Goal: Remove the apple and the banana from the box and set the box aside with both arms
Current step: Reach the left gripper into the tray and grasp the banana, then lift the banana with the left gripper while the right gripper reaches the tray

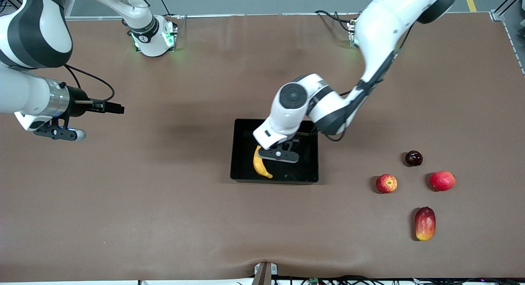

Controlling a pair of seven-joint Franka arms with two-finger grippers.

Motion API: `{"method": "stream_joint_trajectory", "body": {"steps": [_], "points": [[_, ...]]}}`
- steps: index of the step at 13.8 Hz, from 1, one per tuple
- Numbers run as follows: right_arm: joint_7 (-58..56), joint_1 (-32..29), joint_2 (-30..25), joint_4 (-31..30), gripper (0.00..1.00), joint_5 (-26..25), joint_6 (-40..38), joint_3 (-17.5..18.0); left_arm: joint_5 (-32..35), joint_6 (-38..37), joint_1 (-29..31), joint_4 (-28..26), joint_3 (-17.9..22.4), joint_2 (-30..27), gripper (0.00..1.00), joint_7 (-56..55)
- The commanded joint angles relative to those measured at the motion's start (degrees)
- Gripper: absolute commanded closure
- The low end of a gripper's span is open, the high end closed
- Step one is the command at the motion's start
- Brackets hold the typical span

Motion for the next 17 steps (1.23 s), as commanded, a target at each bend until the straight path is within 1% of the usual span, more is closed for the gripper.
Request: {"method": "stream_joint_trajectory", "body": {"steps": [1, 2, 5, 7, 8, 10, 11, 12, 14, 15, 17], "points": [[0.94, -0.19, -1.96, -2.07, 0.00, 0.42, 1.31, 0.32, 0.93, 2.88, -7.17, 4.36, 6.52, 4.57, 0.00, -5.38], [0.94, -0.28, -1.96, -2.07, 0.00, 0.42, 1.49, 0.32, 0.93, 4.11, -7.97, 4.36, 7.06, 5.71, 0.00, -5.74], [0.94, -0.19, -1.70, -3.21, 0.00, 0.42, 3.50, 0.32, 1.37, 5.80, -8.24, 4.28, 7.07, 8.61, 0.00, -5.13], [0.94, 0.16, -1.96, -6.98, 0.00, 0.42, 7.97, 0.50, 1.28, 6.67, -8.24, 4.19, 7.07, 9.32, 0.00, -5.39], [0.94, 0.16, -1.96, -7.60, 0.00, 0.42, 8.95, 1.02, 1.28, 6.76, -8.24, 4.19, 7.07, 9.93, 0.12, -5.22], [0.94, 0.08, -1.61, -7.87, 0.00, 0.42, 9.57, 1.64, 1.02, 7.03, -8.41, 4.19, 7.07, 10.02, 0.67, -6.53], [0.94, 0.08, -1.44, -7.96, 0.00, 0.42, 10.27, 1.73, 1.11, 6.94, -8.41, 4.19, 7.07, 9.59, 0.97, -7.93], [1.20, 0.16, -1.35, -7.96, 0.00, 0.42, 10.98, 2.34, 1.11, 6.85, -8.41, 4.19, 7.07, 8.98, 1.00, -8.55], [2.95, 0.08, -1.00, -8.13, 0.00, 0.51, 13.08, 5.84, 1.37, 6.33, -8.33, 4.19, 7.07, 7.48, 1.00, -8.47], [6.62, 0.16, -0.74, -8.40, 0.00, 0.51, 14.05, 7.43, 1.46, 6.15, -8.24, 4.19, 7.07, 6.43, 1.00, -8.30], [12.52, 0.08, -0.12, -8.31, 0.00, 0.51, 16.42, 11.55, 1.46, 3.53, -7.72, 4.19, 6.98, 3.80, 1.00, -8.03]]}}
